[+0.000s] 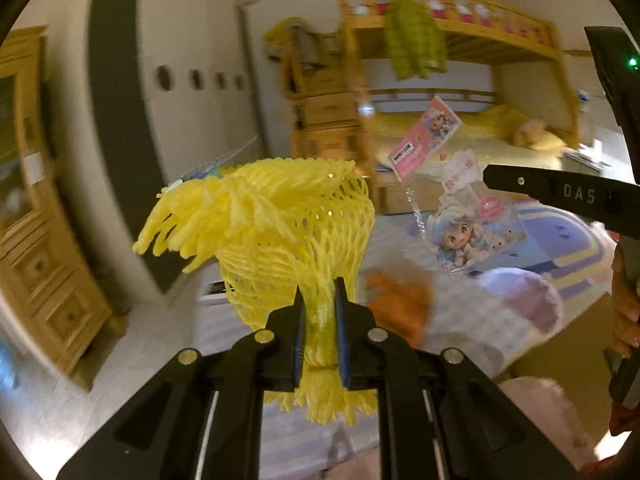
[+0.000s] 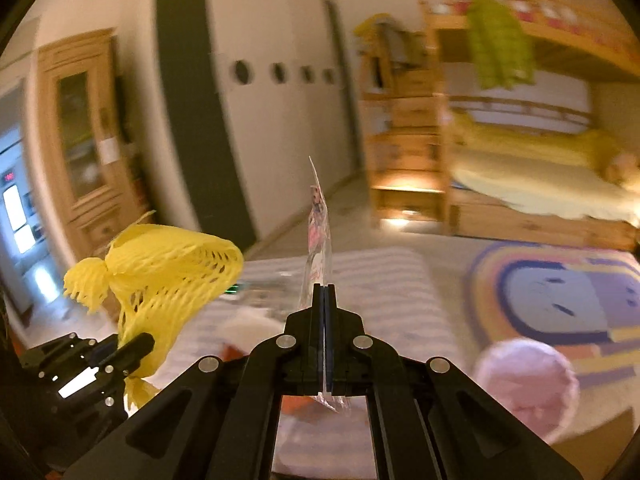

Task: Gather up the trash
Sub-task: 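Carry both items to the wastebasket and open both grippers over it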

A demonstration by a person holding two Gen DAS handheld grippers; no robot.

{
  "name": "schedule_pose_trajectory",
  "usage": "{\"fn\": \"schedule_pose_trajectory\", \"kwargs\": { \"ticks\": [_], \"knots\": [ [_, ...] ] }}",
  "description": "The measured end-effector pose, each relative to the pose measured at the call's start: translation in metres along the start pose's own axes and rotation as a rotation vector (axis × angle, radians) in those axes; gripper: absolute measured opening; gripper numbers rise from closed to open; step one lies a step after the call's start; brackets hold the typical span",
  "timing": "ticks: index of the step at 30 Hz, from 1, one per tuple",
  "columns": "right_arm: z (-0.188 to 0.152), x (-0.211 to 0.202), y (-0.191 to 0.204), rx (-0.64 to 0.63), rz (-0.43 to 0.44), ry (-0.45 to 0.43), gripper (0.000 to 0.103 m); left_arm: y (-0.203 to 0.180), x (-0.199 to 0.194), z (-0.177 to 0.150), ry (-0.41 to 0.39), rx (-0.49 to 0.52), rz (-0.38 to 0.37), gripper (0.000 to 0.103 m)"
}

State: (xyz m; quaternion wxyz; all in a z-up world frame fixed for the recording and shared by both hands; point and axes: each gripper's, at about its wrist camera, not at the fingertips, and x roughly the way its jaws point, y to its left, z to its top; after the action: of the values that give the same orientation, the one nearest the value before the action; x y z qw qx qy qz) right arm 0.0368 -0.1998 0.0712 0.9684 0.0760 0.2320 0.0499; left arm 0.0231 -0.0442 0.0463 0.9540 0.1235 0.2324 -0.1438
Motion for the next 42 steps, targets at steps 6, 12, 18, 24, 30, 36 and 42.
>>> {"fn": "schedule_pose_trajectory", "kwargs": {
  "ticks": [6, 12, 18, 24, 30, 36, 42],
  "knots": [
    [-0.021, -0.018, -0.085, 0.087, -0.200, 0.025, 0.000, -0.093, 0.032, 0.005, 0.025, 0.080, -0.158, 0.011],
    [-0.046, -0.024, -0.147, 0.149, -0.363, 0.058, 0.000, -0.172, 0.064, 0.011, 0.046, 0.203, -0.295, 0.011],
    [-0.069, -0.017, -0.198, 0.227, -0.449, 0.101, 0.000, -0.230, 0.113, 0.013, 0.096, 0.306, -0.346, 0.011],
    [-0.088, -0.004, -0.242, 0.267, -0.501, 0.156, 0.000, -0.274, 0.150, 0.019, 0.125, 0.391, -0.389, 0.012],
    [-0.096, 0.019, -0.272, 0.288, -0.512, 0.203, 0.000, -0.288, 0.168, 0.028, 0.150, 0.365, -0.446, 0.018],
    [-0.097, 0.040, -0.293, 0.335, -0.500, 0.231, 0.015, -0.290, 0.182, 0.035, 0.158, 0.308, -0.427, 0.051],
    [-0.094, 0.019, -0.284, 0.372, -0.481, 0.216, 0.027, -0.261, 0.159, 0.038, 0.133, 0.257, -0.366, 0.051]
  ]
}}
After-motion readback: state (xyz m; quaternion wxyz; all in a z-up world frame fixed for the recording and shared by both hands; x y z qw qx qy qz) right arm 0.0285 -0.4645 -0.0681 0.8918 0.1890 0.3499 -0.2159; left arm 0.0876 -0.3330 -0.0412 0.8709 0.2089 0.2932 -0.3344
